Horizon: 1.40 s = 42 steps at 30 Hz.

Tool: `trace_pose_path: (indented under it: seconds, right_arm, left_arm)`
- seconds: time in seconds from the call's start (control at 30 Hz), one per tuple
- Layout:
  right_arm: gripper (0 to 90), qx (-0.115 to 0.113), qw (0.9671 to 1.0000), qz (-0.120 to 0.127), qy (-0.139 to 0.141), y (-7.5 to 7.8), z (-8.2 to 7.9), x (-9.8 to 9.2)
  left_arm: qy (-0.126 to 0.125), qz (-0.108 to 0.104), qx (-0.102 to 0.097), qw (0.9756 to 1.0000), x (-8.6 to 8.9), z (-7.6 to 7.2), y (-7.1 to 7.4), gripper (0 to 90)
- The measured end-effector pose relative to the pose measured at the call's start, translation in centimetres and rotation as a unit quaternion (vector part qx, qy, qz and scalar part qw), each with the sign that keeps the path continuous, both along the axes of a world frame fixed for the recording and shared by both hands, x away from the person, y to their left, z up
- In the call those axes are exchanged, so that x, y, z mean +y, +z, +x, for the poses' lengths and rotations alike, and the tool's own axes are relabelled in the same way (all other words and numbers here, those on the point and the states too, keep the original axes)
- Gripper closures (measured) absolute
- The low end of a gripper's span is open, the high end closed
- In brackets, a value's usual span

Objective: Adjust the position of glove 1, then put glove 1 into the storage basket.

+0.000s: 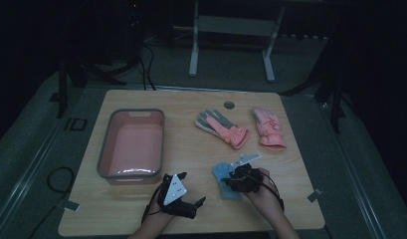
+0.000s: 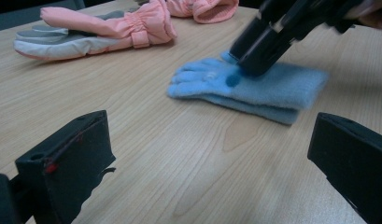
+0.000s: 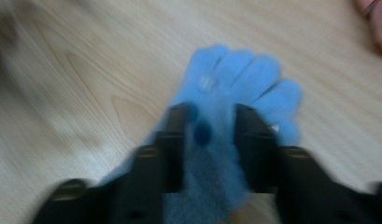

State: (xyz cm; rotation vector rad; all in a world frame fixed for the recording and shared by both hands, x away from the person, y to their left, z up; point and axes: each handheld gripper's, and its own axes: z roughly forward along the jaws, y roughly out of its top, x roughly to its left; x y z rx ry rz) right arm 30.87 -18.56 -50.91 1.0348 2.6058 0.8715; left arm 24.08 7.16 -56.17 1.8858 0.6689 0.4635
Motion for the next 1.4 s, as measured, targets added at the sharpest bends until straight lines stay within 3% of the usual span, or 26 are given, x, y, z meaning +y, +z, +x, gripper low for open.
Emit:
trace_pose_path:
  seconds: [0.1, 0.13, 0.17, 0.27, 0.4, 0.47, 0.53, 0.6, 0.7, 0.83, 0.9, 0.93, 0.97, 1.03, 1.1, 1.2, 1.23, 1.27, 1.4]
  right_arm:
    - [34.2, -0.007, 0.9997, 0.023, -0.004, 0.6, 0.2, -0.9]
    - [27.0, -0.003, 0.9994, 0.034, -0.005, 0.6, 0.4, -1.3]
    - [20.2, 0.003, 0.9991, 0.042, 0.0, 0.6, 0.5, -1.6]
    - [13.7, 0.001, 0.9982, 0.06, -0.004, 0.4, 0.7, -2.5]
    - [14.2, -0.009, 0.9973, 0.073, 0.012, -0.1, 0.8, -3.4]
    - [14.2, -0.032, 0.9969, 0.069, 0.022, -0.4, 0.9, -3.8]
    - [14.0, -0.04, 0.9969, 0.064, 0.021, -0.5, 1.0, -4.1]
    - [14.1, -0.029, 0.9971, 0.068, 0.018, -0.6, 1.2, -4.4]
    - [13.8, -0.012, 0.9966, 0.079, 0.021, -0.4, 1.2, -4.9]
    - [12.3, -0.013, 0.9947, 0.101, 0.011, 0.0, 1.2, -5.4]
    - [11.4, -0.008, 0.9929, 0.118, 0.012, 0.2, 1.3, -5.6]
    - [11.4, -0.008, 0.9929, 0.118, 0.012, 0.2, 1.3, -5.6]
    - [11.8, -0.006, 0.9926, 0.121, 0.014, 0.2, 1.4, -5.6]
    - [13.2, -0.001, 0.9929, 0.119, 0.006, 0.0, 1.7, -5.6]
    - [17.7, 0.007, 0.9918, 0.127, 0.013, -0.3, 2.3, -5.5]
    - [24.0, 0.004, 0.9929, 0.118, 0.014, -0.6, 2.8, -5.0]
    - [24.0, 0.004, 0.9929, 0.118, 0.014, -0.6, 2.8, -5.0]
    - [25.7, 0.005, 0.993, 0.117, 0.016, -0.7, 3.0, -4.8]
    - [31.3, 0.022, 0.9926, 0.119, 0.006, -1.7, 4.3, -3.8]
  left_arm:
    - [0.006, 0.058, -0.014, 0.9982, -0.7, -0.2, 0.3, 0.0]
    - [0.003, 0.06, -0.017, 0.9981, -0.7, -0.2, 0.5, 0.0]
    - [-0.007, 0.048, -0.023, 0.9986, -0.7, -0.2, 0.6, 0.0]
    - [-0.002, 0.043, -0.007, 0.999, -0.7, -0.2, 1.2, 0.0]
    - [-0.026, 0.031, 0.053, 0.9978, -0.7, 0.4, 1.4, 0.1]
    - [-0.04, 0.037, 0.058, 0.9968, -0.9, 0.5, 1.5, 0.1]
    - [-0.055, 0.038, 0.061, 0.9959, -1.1, 0.6, 1.7, 0.0]
    - [-0.076, 0.038, 0.067, 0.9941, -1.4, 0.8, 1.9, 0.0]
    - [-0.092, 0.043, 0.07, 0.9923, -1.7, 0.8, 2.0, 0.0]
    - [-0.116, 0.063, 0.06, 0.9895, -2.5, 0.7, 2.4, 0.1]
    - [-0.124, 0.068, 0.045, 0.989, -2.9, 0.5, 2.7, 4.8]
    - [-0.124, 0.068, 0.045, 0.989, -2.9, 0.5, 2.7, 9.2]
    - [-0.134, 0.074, 0.03, 0.9877, -3.4, 0.4, 2.8, 9.2]
    - [-0.138, 0.08, 0.024, 0.987, -3.7, 0.4, 2.9, 10.6]
    - [-0.157, 0.09, 0.007, 0.9834, -4.5, 0.6, 3.2, 14.1]
    - [-0.175, 0.114, -0.005, 0.9779, -5.5, 1.0, 3.2, 15.5]
    - [-0.175, 0.114, -0.005, 0.9779, -5.5, 1.0, 3.2, 17.8]
    - [-0.19, 0.122, -0.009, 0.9741, -6.2, 1.3, 3.0, 17.8]
    - [-0.219, 0.147, -0.023, 0.9642, -7.7, 1.8, 2.8, 21.2]
